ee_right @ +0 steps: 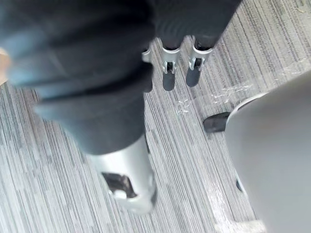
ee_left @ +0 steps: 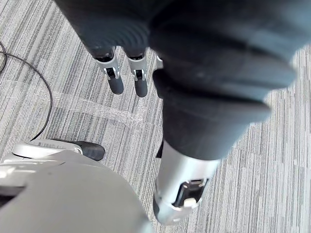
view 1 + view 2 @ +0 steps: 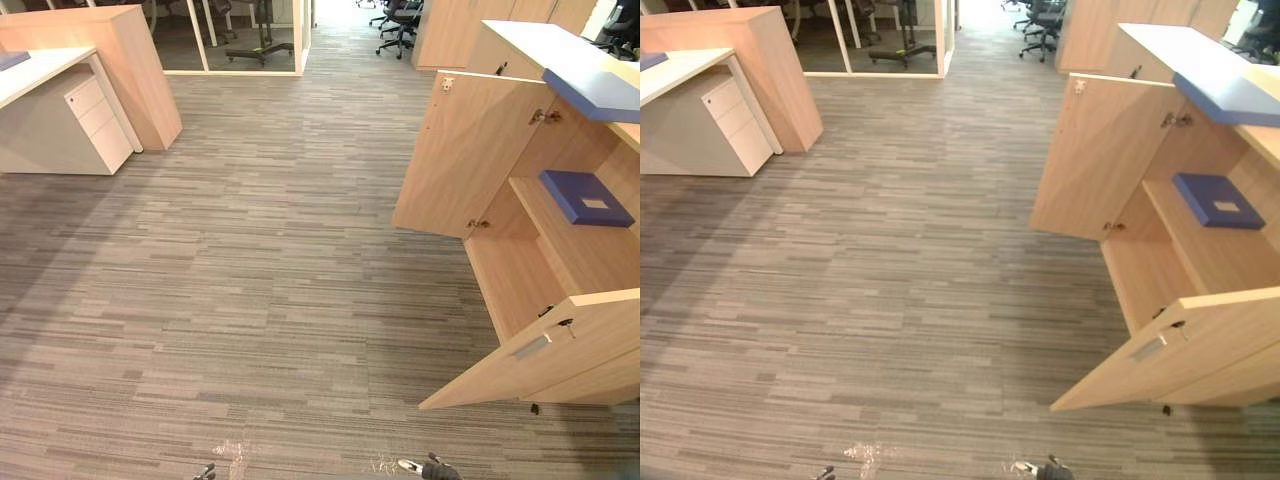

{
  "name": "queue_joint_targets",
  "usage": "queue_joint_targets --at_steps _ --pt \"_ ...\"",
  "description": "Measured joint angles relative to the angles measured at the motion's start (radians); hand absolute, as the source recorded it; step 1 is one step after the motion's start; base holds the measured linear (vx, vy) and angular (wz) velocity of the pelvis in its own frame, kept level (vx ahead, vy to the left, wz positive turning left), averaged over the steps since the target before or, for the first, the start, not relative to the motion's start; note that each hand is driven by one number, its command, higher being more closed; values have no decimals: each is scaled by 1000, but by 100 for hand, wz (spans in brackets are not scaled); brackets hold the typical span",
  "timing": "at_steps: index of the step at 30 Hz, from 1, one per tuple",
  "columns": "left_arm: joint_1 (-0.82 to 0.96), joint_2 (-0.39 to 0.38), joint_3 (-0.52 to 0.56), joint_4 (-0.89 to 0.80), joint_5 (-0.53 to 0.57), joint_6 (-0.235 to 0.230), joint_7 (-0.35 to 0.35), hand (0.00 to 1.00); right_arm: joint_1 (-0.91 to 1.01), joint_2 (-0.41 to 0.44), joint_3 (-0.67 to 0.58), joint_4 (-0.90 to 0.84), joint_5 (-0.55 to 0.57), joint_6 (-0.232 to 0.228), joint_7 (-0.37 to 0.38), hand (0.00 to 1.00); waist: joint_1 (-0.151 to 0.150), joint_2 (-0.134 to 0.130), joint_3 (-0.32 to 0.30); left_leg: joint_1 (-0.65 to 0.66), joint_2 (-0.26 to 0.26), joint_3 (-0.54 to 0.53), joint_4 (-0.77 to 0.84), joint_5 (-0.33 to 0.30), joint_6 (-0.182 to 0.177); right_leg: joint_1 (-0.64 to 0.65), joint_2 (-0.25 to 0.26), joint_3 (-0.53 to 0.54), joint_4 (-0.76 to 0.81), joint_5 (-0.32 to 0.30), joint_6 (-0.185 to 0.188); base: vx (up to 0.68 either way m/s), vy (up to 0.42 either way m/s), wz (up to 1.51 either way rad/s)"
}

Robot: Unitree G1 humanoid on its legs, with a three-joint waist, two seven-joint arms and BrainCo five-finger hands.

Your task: Walk over to the cabinet, pick up the folder, carry it to the office cabinet, place the folder inside the office cabinet, then close the office cabinet door

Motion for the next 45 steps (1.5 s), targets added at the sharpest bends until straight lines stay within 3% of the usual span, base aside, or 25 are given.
queue_joint_targets --at_steps 17,25,28,30,31,33,35,36,39,42,43,45 --pt "-13 25 -30 18 -56 -11 -50 0 -9 5 17 2 2 0 19 0 0 -31 29 6 -8 -23 -33 28 8 -1 -8 -33 -6 9 -6 -11 13 3" --pt "-57 69 -108 36 -105 -7 -94 0 -24 13 54 1 1 1 40 0 -4 -51 62 16 -12 -25 -17 23 9 19 -11 -35 -6 9 -6 1 7 1" --pt "-91 75 -124 33 -131 -7 -96 0 -41 9 57 0 1 3 47 0 -3 -48 103 -66 -14 -28 153 -59 5 18 -10 -39 -6 -8 -19 -50 41 0" --pt "-86 71 -112 4 -149 -7 -86 0 -50 4 56 1 1 4 48 0 1 -40 126 -138 -2 -23 338 -120 -53 30 -5 -59 -6 -21 -37 -36 57 -13" --pt "-86 67 -100 -10 -151 -8 -80 0 -54 3 56 2 1 5 48 0 2 -37 137 -167 -4 -20 413 -121 -57 39 -5 -55 -6 -21 -37 12 81 -23" --pt "-77 34 -45 -46 -151 -17 -39 0 -64 -4 56 3 1 13 43 0 18 -29 161 -283 -6 -4 697 -107 -112 72 -17 -20 23 -38 -59 40 82 -29" --pt "-79 13 -6 -47 -151 -19 -13 0 -71 -9 55 4 1 14 34 0 28 -22 164 -343 -5 1 717 -168 -76 69 -41 10 49 -55 -56 94 123 -42" --pt "-78 8 8 -46 -150 -18 4 0 -77 -8 54 3 2 14 31 0 29 -24 164 -366 -3 -2 639 -176 -69 62 -62 24 50 -62 -46 81 156 -45" --pt "-77 -2 52 -43 -148 -14 33 0 -81 -6 55 3 1 14 25 0 30 -26 168 -390 18 -31 413 -147 -58 67 -109 46 53 -82 -17 192 282 -33" --pt "-62 -35 140 -45 -147 -14 80 0 -85 -6 54 3 1 14 5 0 32 -17 170 -393 82 -61 172 -65 -76 80 -162 70 68 -129 54 271 354 -22" --pt "-53 -36 151 -44 -147 -13 99 0 -91 5 45 4 1 14 -6 0 34 -22 180 -382 80 -13 183 37 -99 112 -200 76 71 -156 82 386 506 -25" --pt "-48 -31 167 -49 -143 -14 113 0 -119 39 25 42 -10 19 -6 0 46 -60 166 -412 26 32 261 57 -86 104 -259 72 134 -172 83 421 384 -24"
